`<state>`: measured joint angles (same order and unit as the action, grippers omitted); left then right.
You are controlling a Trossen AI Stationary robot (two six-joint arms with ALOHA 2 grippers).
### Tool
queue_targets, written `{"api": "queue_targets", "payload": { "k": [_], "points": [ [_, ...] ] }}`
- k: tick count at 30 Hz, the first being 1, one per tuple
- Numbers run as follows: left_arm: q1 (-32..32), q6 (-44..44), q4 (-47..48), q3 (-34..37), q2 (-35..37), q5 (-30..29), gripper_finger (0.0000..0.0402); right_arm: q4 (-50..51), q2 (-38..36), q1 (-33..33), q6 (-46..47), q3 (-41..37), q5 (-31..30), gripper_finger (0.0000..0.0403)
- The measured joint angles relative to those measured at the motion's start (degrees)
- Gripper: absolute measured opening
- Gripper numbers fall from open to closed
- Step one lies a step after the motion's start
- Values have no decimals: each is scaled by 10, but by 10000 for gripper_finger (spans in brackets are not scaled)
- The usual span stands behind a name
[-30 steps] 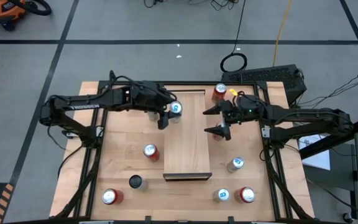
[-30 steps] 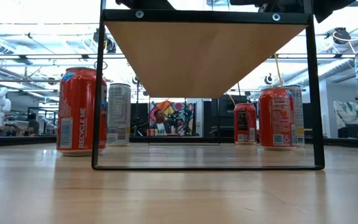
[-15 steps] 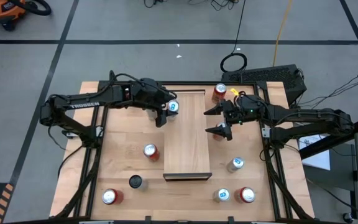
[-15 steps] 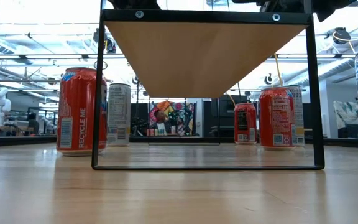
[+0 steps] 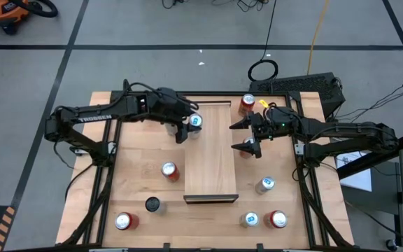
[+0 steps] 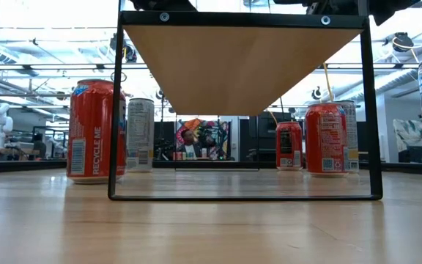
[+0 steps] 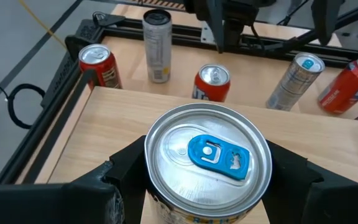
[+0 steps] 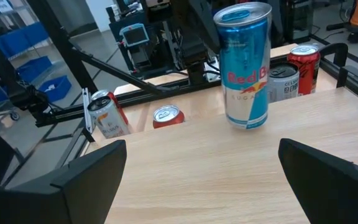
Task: Place canned beverage on shelf
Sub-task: Put the top left blue soda can on the shelf
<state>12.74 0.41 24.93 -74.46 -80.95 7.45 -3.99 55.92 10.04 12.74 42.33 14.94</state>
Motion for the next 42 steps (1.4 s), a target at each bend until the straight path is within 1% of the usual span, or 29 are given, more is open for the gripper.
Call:
{"api": "queue_targets", "payload": {
  "k": [13,21,30,36,42],
  "points": [
    [-1,0,1,0,0,-2,236,0,0,0,-1,0,-1,400],
    [-1,-16,-4,0,0,-4,260,0,0,0,-2,0,-1,400],
    [-1,4,0,0,1,-4,250,0,0,0,-1,0,-1,400],
    [-1,10,34,0,1,-7,249,-1,0,0,0,0,-1,400],
    [-1,9,42,0,2,-7,249,-1,0,0,-3,0,-1,400]
  ]
}}
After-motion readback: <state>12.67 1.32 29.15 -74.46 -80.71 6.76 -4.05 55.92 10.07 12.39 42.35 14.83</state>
